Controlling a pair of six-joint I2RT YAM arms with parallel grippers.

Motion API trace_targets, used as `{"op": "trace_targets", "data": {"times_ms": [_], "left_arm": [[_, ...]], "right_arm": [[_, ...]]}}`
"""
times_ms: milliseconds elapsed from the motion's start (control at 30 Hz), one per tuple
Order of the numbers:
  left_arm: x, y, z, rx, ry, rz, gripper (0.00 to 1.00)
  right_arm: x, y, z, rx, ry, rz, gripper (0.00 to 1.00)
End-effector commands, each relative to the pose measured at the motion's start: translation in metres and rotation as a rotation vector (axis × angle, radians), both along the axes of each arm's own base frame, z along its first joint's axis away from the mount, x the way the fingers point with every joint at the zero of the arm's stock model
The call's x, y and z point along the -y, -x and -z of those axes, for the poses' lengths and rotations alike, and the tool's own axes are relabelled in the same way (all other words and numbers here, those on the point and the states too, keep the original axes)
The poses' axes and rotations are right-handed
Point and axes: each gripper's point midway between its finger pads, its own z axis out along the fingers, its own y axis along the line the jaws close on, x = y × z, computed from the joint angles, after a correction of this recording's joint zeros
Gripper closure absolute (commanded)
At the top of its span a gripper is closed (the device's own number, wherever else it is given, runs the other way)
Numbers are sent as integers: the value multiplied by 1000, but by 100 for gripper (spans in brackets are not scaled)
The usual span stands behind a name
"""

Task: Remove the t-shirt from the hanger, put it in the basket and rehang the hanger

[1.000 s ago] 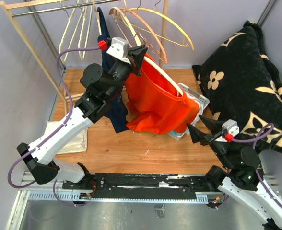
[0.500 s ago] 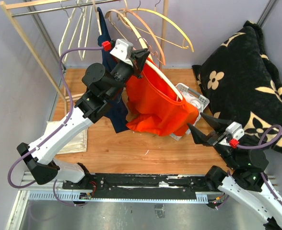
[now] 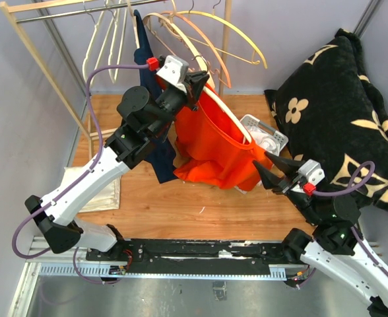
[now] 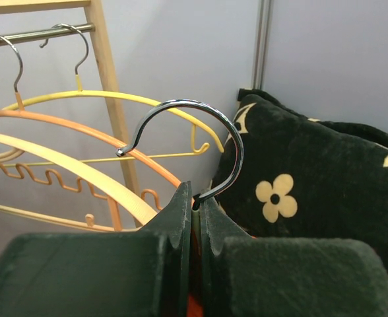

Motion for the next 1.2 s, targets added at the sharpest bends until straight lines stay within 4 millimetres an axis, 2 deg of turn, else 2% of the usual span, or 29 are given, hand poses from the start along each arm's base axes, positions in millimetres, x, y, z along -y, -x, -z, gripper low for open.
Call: {"op": "trace_targets", "data": {"times_ms": [0,100,233,567,800,1000,1167], "left_arm": [[-6,6,-25,49,53,10,99],[-5,5,-28,49,57,7,100],[-7,1,-37,49,70,-11,100],[-12,-13,-64,39,139,-79,99],[-17,-12,-82,46,215,-86,99],[-22,-11,-86,53,220,-104,99],[-35,-7,-92,66,246,-135,100]], "right_arm": [[4,4,-22,53,-43,3,64],[5,4,-21,46,-47,7,85],[11,5,-18,34,-55,21,99],[38,12,2,-14,-102,87,99],[65,5,26,-128,-248,195,99],[69,1,40,-198,-295,224,99],[74,-4,46,-216,-299,264,99]]}}
